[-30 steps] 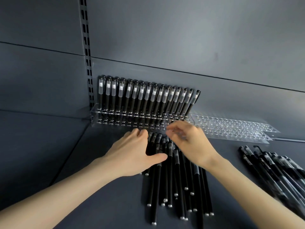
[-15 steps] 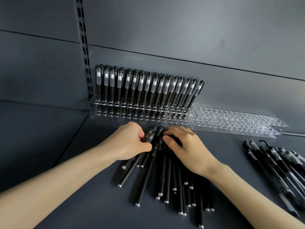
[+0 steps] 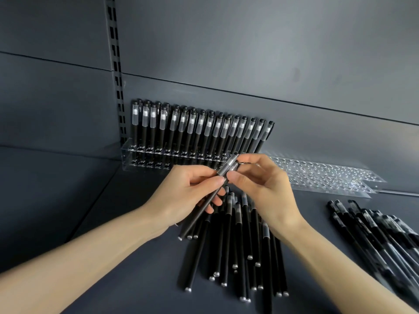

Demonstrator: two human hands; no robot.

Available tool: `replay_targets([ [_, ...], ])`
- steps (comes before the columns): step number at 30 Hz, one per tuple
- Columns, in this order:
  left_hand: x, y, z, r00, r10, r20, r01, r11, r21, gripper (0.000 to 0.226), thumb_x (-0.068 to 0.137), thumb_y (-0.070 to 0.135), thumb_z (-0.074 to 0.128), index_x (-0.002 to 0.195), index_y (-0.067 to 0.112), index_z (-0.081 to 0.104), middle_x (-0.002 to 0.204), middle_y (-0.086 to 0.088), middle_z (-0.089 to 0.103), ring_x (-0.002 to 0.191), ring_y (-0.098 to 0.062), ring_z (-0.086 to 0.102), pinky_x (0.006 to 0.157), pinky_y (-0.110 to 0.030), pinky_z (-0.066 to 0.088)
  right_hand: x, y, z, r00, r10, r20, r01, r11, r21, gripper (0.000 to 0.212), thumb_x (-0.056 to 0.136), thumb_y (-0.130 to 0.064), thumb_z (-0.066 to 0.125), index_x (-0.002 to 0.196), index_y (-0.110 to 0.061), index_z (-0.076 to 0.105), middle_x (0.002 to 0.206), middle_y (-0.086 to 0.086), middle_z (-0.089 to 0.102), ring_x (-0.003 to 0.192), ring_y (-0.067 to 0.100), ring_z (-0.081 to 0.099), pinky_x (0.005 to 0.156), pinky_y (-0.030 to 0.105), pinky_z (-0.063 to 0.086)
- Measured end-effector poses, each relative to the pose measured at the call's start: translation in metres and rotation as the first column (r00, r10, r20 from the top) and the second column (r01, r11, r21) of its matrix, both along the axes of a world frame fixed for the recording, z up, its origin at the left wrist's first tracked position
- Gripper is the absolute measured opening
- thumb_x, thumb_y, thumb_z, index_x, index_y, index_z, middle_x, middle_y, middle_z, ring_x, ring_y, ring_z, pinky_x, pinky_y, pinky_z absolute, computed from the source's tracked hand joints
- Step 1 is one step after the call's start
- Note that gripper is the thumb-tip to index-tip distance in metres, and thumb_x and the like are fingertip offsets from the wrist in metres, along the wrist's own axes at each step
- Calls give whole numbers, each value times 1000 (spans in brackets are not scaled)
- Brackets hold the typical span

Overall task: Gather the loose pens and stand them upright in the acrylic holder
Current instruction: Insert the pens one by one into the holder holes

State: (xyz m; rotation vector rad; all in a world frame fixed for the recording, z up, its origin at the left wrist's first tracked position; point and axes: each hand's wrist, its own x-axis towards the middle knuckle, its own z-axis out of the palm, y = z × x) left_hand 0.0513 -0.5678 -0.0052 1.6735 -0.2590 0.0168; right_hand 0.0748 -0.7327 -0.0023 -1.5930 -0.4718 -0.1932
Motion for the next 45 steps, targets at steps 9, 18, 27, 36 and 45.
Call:
replay_targets([
  [9,13,4,-9,955,293,32,-292,956,-32,19,97,28,46,96,26,65,67,2,60,51,-10,55,46,-24,47,35,-10,42,948,-270,169,239,954,182,22,86,2,63,94,-18,59,65,-10,61,67,9,62,72,27,56],
  [18,21,9,-16,949,313,47,-312,950,-33,9,95,26,52,99,22,59,60,9,59,46,-1,39,52,-21,31,71,4,47,847,-391,360,402,914,47,30,87,-5,65,100,-32,59,78,-9,58,72,8,59,72,18,49],
  [27,24,10,-18,946,310,98,-306,950,-53,9,97,24,49,98,23,58,65,10,64,52,-5,44,53,-21,36,80,9,42,811,-368,454,431,902,-38,28,86,-6,66,102,-28,59,75,-15,57,68,-1,55,69,13,44],
  [36,23,9,-18,949,294,116,-285,955,-84,10,96,22,49,96,21,60,64,11,62,51,-4,44,47,-15,36,79,8,36,836,-302,459,451,854,-258,24,84,-3,68,103,-15,59,77,-17,59,77,6,61,67,4,42],
  [45,23,6,-18,954,280,111,-270,958,-93,10,97,22,49,97,22,60,67,4,61,51,-3,46,48,-13,38,78,5,45,859,-283,426,445,823,-353,22,87,-5,65,106,-14,60,75,-8,63,77,17,62,67,12,45],
])
